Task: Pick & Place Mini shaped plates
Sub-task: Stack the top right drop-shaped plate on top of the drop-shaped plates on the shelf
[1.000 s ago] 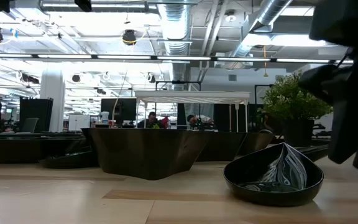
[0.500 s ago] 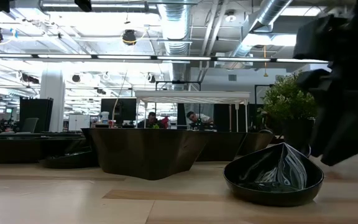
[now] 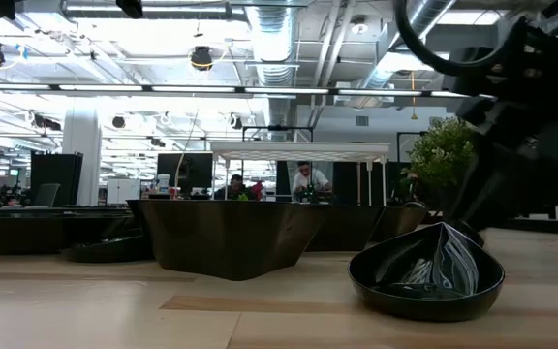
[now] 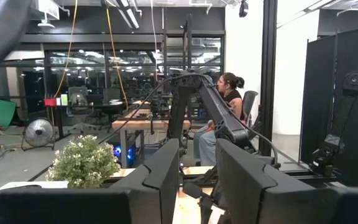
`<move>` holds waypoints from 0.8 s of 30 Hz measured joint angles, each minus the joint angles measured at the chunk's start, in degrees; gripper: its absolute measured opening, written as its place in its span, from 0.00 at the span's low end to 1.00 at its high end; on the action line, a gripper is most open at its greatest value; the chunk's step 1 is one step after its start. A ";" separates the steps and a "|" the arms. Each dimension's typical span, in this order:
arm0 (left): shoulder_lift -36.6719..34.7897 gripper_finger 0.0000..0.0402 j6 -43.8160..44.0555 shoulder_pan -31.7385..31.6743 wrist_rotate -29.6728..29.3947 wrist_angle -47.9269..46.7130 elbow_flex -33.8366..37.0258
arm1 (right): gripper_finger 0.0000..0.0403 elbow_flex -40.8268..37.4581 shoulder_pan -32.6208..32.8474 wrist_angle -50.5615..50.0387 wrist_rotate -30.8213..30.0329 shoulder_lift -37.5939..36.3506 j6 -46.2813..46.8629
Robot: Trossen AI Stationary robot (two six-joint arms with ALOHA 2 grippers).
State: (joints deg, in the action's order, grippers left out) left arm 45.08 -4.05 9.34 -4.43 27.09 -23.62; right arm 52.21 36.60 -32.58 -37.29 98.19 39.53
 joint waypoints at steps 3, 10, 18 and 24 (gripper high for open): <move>0.01 0.27 0.00 0.00 0.00 0.00 0.00 | 0.26 0.00 -0.43 -0.02 -1.94 0.00 -0.18; 0.02 0.27 0.00 -0.01 0.00 0.00 0.00 | 0.26 0.00 -0.35 -0.02 -6.96 0.00 -0.45; 0.00 0.27 0.00 0.00 0.00 0.00 0.00 | 0.26 2.61 -0.15 -5.97 -14.68 -0.02 7.48; 0.02 0.27 0.00 -0.02 0.00 0.00 0.00 | 0.26 9.65 3.14 -24.82 -21.23 -0.07 30.26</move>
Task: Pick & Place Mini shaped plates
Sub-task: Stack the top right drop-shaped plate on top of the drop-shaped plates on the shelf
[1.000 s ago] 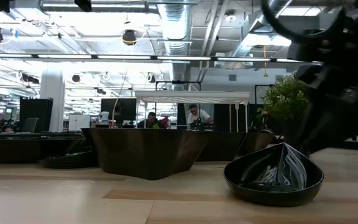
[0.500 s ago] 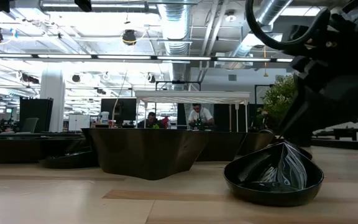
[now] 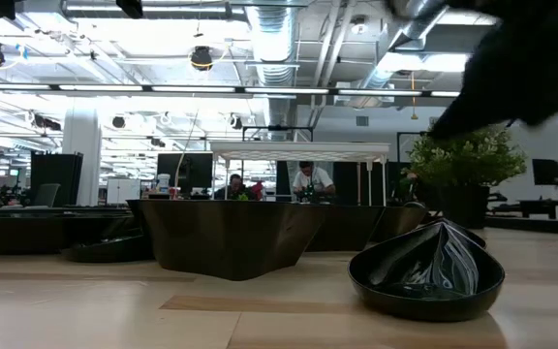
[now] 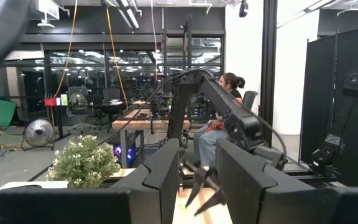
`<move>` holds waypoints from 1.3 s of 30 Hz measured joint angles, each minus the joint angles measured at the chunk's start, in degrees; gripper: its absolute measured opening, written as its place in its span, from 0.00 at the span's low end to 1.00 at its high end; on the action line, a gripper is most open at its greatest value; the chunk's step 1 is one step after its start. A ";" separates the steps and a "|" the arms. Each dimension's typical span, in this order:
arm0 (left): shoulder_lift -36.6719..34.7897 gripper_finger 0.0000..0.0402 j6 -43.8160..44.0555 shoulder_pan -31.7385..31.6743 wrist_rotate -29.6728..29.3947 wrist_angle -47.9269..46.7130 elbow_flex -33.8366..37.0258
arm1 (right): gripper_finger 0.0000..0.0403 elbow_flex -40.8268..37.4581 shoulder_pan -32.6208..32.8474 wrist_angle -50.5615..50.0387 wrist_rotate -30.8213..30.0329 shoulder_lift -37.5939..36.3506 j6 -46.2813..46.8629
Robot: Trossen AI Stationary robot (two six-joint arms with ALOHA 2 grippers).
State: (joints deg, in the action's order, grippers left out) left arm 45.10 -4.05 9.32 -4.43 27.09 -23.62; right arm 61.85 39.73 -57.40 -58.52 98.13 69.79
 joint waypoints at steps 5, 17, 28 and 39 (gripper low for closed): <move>-0.01 0.27 0.00 0.01 0.00 -0.02 0.00 | 0.26 3.72 2.27 -7.27 1.74 -0.02 26.76; 0.00 0.27 0.00 0.01 0.00 0.03 0.00 | 0.27 5.54 -2.22 6.94 24.21 -0.02 27.33; -0.02 0.27 0.00 0.01 0.00 0.02 0.00 | 0.27 4.81 -3.11 9.55 29.07 0.50 27.14; 0.00 0.27 0.00 0.02 0.00 0.02 0.00 | 0.30 2.64 -3.16 13.91 30.01 0.57 25.65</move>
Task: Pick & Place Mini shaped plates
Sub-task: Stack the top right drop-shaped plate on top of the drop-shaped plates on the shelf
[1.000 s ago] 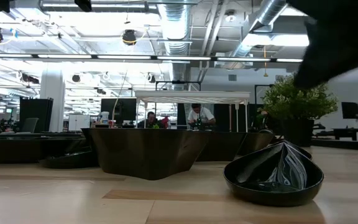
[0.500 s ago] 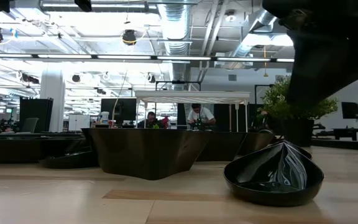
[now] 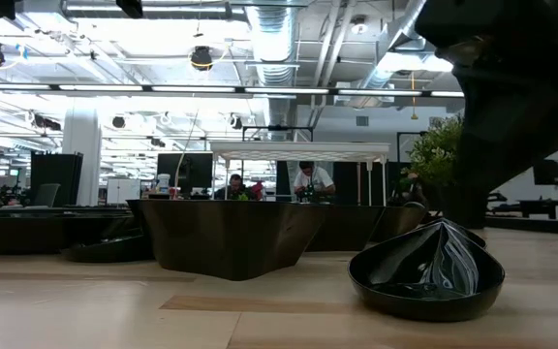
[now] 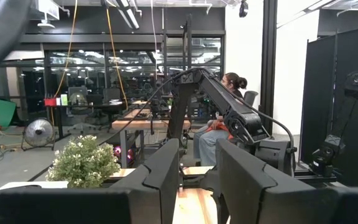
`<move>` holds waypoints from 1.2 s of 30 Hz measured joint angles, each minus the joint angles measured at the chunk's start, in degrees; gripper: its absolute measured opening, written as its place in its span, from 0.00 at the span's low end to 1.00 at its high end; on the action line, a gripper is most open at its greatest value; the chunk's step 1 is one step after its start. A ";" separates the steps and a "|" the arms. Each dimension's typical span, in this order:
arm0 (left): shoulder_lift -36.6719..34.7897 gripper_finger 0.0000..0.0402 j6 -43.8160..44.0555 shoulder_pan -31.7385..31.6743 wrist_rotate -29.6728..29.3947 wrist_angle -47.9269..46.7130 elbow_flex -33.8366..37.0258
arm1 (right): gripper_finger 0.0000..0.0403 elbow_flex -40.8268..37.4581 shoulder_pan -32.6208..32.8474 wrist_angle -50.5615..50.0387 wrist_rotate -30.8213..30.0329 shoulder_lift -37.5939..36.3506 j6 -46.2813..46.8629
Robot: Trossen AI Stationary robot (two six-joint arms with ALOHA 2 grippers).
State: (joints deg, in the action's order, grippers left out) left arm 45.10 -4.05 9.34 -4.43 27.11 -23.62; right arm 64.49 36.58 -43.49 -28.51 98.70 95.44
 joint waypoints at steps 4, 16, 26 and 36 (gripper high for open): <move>0.00 0.27 0.00 -0.01 0.00 0.00 0.00 | 0.35 0.00 -0.31 0.81 -0.04 0.00 -1.12; -0.02 0.27 0.00 -0.01 0.00 -0.02 0.00 | 0.36 -0.04 -0.33 4.35 0.04 0.00 -4.34; 0.00 0.27 0.00 0.00 0.00 -0.02 0.00 | 0.37 -3.56 -0.35 9.73 0.20 0.02 -4.50; 0.00 0.27 0.02 0.00 0.00 -0.02 0.00 | 0.46 -4.87 -0.35 11.19 2.79 0.04 -4.45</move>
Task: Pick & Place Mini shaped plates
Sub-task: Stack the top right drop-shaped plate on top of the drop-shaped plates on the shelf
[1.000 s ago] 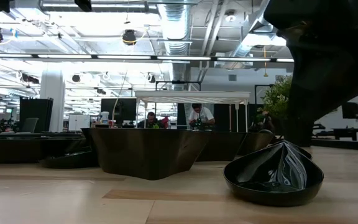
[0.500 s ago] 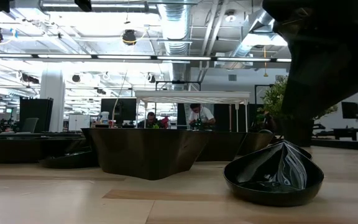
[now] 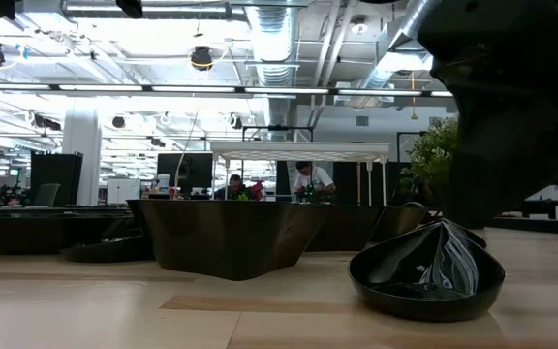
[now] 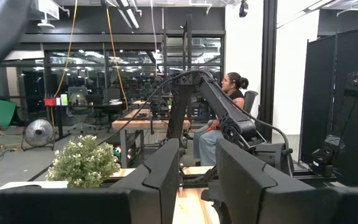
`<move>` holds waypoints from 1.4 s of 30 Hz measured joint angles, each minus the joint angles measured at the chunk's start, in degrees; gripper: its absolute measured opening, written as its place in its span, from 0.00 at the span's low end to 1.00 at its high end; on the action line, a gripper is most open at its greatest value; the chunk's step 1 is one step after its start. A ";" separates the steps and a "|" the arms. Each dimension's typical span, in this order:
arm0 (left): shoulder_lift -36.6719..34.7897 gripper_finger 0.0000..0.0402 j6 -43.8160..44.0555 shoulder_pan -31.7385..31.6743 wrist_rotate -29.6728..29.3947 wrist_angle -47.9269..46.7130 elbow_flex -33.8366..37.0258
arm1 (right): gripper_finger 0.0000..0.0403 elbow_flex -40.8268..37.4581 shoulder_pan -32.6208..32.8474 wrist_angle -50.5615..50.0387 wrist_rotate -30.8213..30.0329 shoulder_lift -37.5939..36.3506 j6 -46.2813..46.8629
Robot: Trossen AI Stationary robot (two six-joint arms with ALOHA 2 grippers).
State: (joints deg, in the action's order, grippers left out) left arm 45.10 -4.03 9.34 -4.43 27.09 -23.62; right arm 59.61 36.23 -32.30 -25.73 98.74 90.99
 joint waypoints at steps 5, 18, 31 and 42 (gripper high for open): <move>-0.01 0.27 0.00 -0.02 0.00 0.00 0.00 | 0.47 0.00 0.02 -0.71 0.36 0.00 0.45; -0.02 0.27 0.00 -0.01 0.00 0.00 0.01 | 0.41 -4.58 -0.14 7.52 0.23 0.00 0.56; 0.00 0.27 0.00 -0.02 0.00 0.00 0.02 | 0.41 -4.61 -0.79 7.48 0.25 0.00 -0.06; -0.01 0.27 0.00 -0.01 0.00 0.00 0.02 | 0.41 -4.61 -1.05 7.48 0.38 0.00 -0.06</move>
State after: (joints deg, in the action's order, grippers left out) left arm 45.09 -4.03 9.33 -4.43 27.09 -23.59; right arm 55.00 35.18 -24.82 -25.34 98.74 90.94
